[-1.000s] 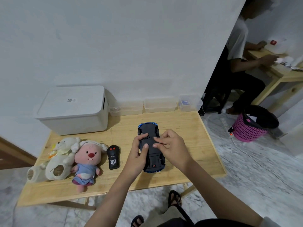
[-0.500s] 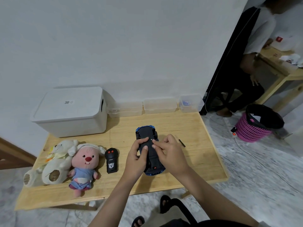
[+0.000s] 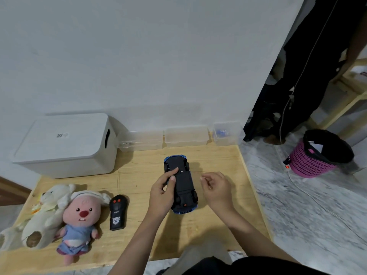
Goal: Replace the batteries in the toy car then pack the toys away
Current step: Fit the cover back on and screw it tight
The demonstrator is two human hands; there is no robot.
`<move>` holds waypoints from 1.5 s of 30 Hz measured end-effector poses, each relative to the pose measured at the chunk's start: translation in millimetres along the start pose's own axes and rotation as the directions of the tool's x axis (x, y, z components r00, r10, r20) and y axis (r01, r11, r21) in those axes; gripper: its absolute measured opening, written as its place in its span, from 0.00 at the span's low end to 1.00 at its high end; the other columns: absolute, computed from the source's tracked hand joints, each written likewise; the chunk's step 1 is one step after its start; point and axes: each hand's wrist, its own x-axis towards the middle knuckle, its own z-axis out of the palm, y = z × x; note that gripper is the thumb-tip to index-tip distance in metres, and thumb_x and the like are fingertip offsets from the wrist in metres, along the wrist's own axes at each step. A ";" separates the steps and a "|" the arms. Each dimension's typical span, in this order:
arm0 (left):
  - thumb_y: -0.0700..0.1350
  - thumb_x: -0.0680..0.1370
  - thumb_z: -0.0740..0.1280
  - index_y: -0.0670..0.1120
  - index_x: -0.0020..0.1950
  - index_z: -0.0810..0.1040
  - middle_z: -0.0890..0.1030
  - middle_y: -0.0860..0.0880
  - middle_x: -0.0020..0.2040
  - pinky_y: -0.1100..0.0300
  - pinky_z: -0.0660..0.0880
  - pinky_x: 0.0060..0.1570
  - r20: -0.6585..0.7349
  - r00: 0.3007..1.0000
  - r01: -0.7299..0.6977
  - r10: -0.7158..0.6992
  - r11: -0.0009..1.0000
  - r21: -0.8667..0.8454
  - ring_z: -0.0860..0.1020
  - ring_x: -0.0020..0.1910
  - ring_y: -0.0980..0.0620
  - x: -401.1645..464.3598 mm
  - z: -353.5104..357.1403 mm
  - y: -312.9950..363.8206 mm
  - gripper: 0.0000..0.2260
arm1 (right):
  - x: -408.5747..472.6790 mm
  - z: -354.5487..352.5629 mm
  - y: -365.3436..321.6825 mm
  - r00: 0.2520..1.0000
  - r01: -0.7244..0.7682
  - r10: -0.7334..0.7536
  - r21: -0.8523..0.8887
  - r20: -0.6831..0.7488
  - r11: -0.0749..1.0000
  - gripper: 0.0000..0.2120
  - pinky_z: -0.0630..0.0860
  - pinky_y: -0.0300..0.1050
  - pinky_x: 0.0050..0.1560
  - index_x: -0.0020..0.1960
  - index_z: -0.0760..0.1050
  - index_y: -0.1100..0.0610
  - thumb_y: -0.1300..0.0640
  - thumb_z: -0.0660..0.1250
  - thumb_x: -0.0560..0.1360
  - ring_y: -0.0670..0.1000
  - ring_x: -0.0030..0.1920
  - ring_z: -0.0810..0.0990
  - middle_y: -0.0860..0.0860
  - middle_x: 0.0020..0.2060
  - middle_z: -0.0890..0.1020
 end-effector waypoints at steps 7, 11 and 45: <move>0.39 0.80 0.62 0.53 0.56 0.80 0.81 0.56 0.54 0.71 0.76 0.43 -0.047 0.997 0.063 -0.065 0.997 -0.052 0.79 0.48 0.66 13.1 8.6 -8.2 0.12 | 15.2 -9.5 60.6 0.938 -0.129 0.265 -0.482 0.224 0.866 0.11 0.73 0.41 0.51 0.55 0.77 0.57 0.55 0.65 0.75 0.49 0.50 0.76 0.51 0.52 0.75; 0.39 0.80 0.62 0.55 0.55 0.80 0.81 0.56 0.54 0.70 0.77 0.45 -0.053 0.996 0.072 -0.075 0.996 -0.045 0.79 0.47 0.65 22.2 13.5 -8.0 0.13 | 21.1 -3.5 61.4 0.944 -0.100 0.241 -0.502 0.225 0.859 0.05 0.75 0.43 0.44 0.44 0.78 0.57 0.56 0.64 0.75 0.49 0.43 0.76 0.50 0.44 0.75; 0.39 0.81 0.60 0.62 0.65 0.69 0.74 0.54 0.65 0.70 0.74 0.52 0.039 0.994 -0.103 0.106 0.992 -0.069 0.75 0.61 0.60 83.5 35.6 63.2 0.20 | 89.2 5.8 -82.4 0.972 0.154 -0.035 0.514 -0.233 0.844 0.04 0.80 0.42 0.47 0.49 0.75 0.56 0.61 0.62 0.78 0.46 0.44 0.84 0.54 0.43 0.81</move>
